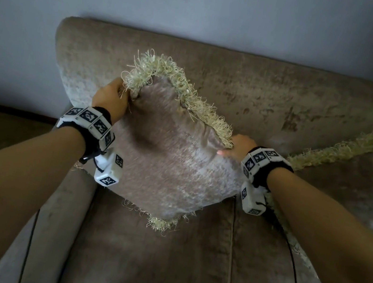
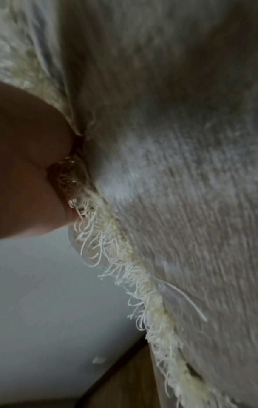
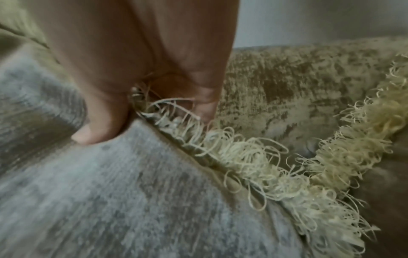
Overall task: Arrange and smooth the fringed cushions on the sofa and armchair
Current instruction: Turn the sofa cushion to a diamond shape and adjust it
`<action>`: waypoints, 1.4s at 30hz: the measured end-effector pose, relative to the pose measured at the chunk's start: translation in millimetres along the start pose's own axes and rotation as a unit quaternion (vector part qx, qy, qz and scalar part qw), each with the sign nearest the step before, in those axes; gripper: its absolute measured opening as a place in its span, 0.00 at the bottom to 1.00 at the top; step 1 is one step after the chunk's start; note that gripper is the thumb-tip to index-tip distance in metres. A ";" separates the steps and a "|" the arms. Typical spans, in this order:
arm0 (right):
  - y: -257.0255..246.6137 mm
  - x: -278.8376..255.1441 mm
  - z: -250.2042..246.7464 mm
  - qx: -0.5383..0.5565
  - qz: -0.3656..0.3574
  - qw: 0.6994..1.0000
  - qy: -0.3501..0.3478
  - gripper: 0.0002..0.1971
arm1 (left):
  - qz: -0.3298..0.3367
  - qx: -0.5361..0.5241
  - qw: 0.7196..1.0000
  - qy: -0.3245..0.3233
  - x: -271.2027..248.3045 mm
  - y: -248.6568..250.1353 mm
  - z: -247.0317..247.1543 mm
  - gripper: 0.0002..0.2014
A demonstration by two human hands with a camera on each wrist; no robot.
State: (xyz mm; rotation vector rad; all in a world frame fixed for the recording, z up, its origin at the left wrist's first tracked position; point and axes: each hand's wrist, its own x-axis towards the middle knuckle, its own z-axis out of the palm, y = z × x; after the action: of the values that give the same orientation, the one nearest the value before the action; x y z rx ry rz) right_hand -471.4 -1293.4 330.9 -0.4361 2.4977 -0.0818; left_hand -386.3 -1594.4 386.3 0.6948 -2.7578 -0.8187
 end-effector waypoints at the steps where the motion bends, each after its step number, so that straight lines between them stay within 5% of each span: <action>1: -0.2 -0.6 -2.2 0.006 -0.009 1.000 0.004 0.29 | -0.001 -0.005 1.000 0.009 1.1 0.4 -2.3 0.12; 8: 1.7 -3.9 -8.7 0.062 0.003 0.998 0.000 0.14 | -0.001 -0.031 1.000 0.004 15.1 5.8 -1.1 0.11; 17: -3.8 -10.9 2.9 0.080 0.040 0.995 -0.033 0.33 | -0.019 -0.013 0.999 -0.039 7.4 -0.6 8.6 0.13; 27: 9.8 -35.6 -12.8 0.130 0.011 0.991 -0.020 0.32 | -0.029 0.034 0.998 -0.041 -0.3 -0.8 -3.7 0.14; 42: 20.4 -90.9 -86.9 0.178 -0.049 0.976 0.117 0.16 | 0.001 -0.042 0.998 -0.036 -23.4 61.0 -41.8 0.15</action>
State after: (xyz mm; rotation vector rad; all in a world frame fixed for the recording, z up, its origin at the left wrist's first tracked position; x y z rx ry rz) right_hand -457.0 -1247.8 449.0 -0.4174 2.6108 -0.6430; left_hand -376.8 -1557.5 453.9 0.6580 -2.7690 -0.9710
